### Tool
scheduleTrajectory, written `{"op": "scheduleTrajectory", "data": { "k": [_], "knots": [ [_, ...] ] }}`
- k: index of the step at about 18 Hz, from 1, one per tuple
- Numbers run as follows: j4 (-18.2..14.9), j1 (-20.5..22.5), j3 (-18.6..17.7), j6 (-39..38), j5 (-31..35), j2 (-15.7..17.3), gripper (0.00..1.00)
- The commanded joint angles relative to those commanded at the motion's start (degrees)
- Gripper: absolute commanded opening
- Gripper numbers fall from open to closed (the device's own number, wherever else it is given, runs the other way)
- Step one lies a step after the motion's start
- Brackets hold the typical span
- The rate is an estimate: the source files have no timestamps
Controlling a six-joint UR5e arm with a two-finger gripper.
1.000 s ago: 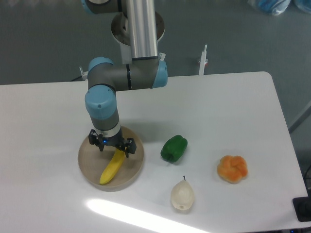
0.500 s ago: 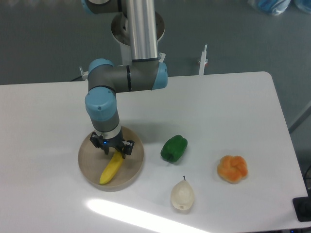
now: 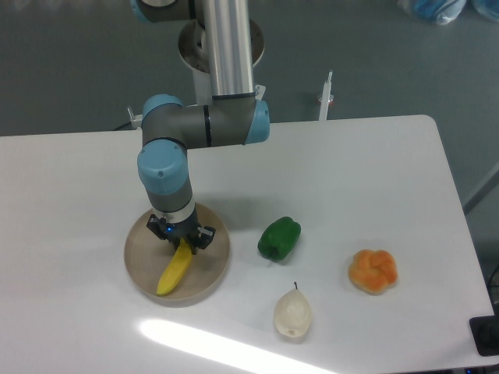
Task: Pick up the banana from the plate
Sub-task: 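Lift the banana off the plate and carry it toward the pear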
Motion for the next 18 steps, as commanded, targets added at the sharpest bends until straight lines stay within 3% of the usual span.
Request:
{"op": "scheduleTrajectory", "data": {
  "k": [4, 6, 10, 13, 18],
  "knots": [
    [-0.70, 0.96, 2.89, 2.01, 0.09, 1.84, 0.39],
    [-1.23, 2.72, 3.34, 7.53, 0.00, 5.08, 0.38],
    [-2.10, 9.30, 6.23, 14.57, 0.09, 7.47, 0.38],
    [-5.53, 13.34, 8.35, 22.83, 0.26, 7.47, 0.38],
    [-6.06, 21.17, 10.19, 35.31, -0.52, 8.97, 0.38]
  ]
}}
